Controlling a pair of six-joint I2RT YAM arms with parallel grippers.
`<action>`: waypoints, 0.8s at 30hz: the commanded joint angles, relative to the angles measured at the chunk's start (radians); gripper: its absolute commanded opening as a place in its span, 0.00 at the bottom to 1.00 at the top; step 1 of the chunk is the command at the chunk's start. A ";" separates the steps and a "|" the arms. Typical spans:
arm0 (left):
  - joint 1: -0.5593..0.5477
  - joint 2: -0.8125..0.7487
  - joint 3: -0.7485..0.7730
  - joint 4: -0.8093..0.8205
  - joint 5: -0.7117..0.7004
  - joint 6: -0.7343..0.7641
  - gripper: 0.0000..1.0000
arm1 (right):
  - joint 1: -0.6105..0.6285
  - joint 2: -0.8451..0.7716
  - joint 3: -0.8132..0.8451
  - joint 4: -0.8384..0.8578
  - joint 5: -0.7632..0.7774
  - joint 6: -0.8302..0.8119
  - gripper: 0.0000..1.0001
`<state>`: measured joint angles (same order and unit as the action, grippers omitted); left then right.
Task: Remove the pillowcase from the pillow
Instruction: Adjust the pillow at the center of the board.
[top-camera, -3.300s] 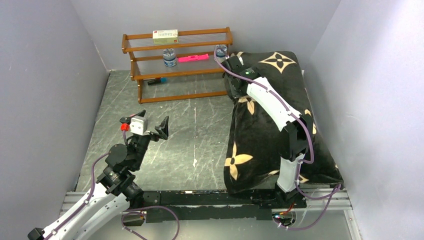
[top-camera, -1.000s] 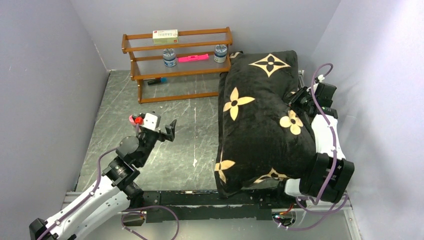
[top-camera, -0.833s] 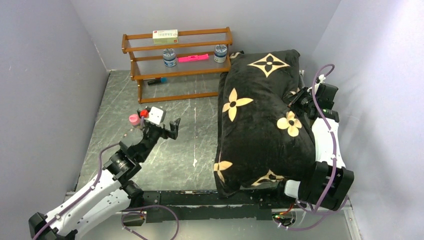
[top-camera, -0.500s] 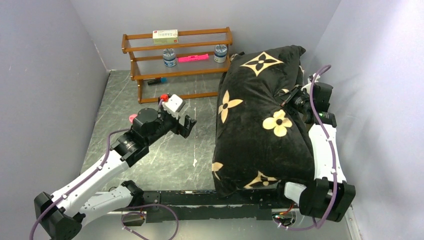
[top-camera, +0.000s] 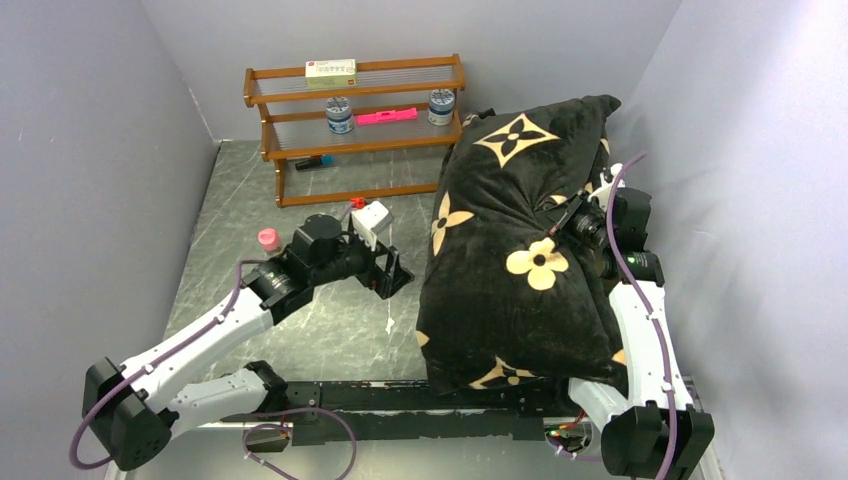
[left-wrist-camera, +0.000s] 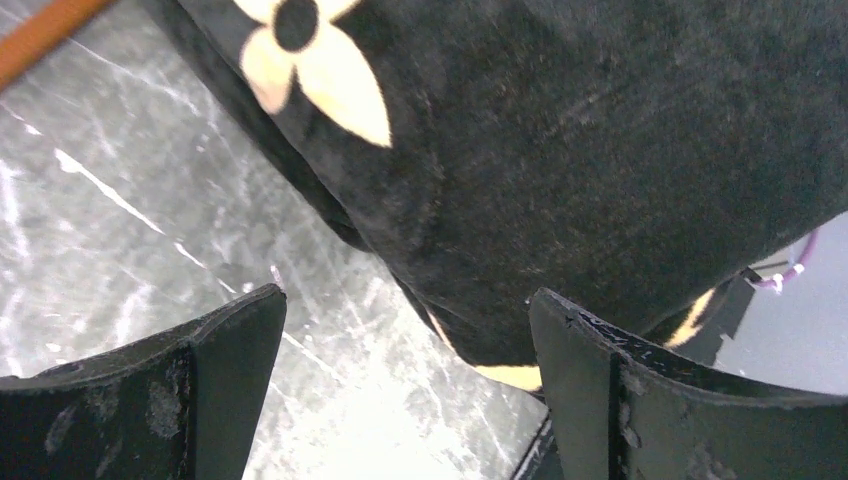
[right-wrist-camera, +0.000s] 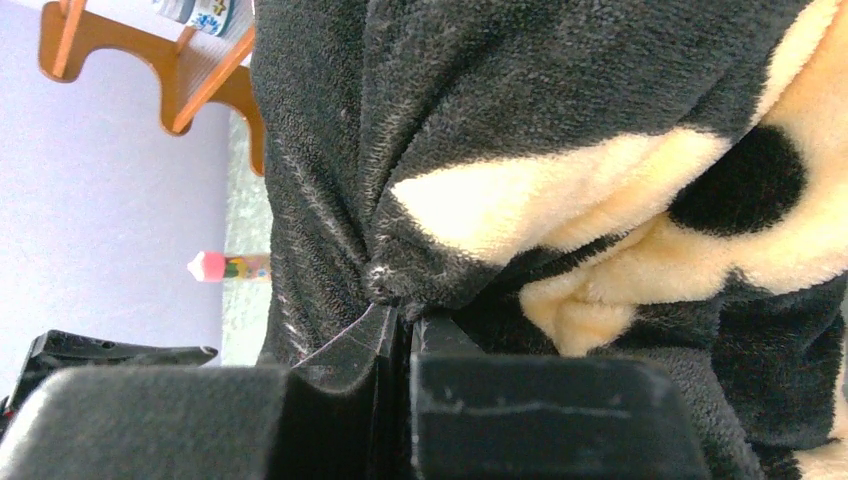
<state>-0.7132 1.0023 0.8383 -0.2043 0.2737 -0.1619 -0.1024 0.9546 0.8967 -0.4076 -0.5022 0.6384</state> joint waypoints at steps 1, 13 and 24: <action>-0.060 0.060 0.022 -0.036 0.013 -0.085 0.97 | 0.047 -0.024 0.004 -0.153 -0.126 -0.059 0.00; -0.278 0.202 -0.095 0.148 -0.023 -0.218 0.97 | 0.047 -0.061 -0.004 -0.181 -0.054 -0.127 0.00; -0.310 0.413 -0.083 0.351 -0.076 -0.271 0.79 | 0.047 -0.065 -0.055 -0.170 -0.042 -0.167 0.00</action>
<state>-1.0164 1.3609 0.7383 0.0174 0.2195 -0.4110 -0.0937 0.9070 0.8738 -0.4240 -0.4042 0.5083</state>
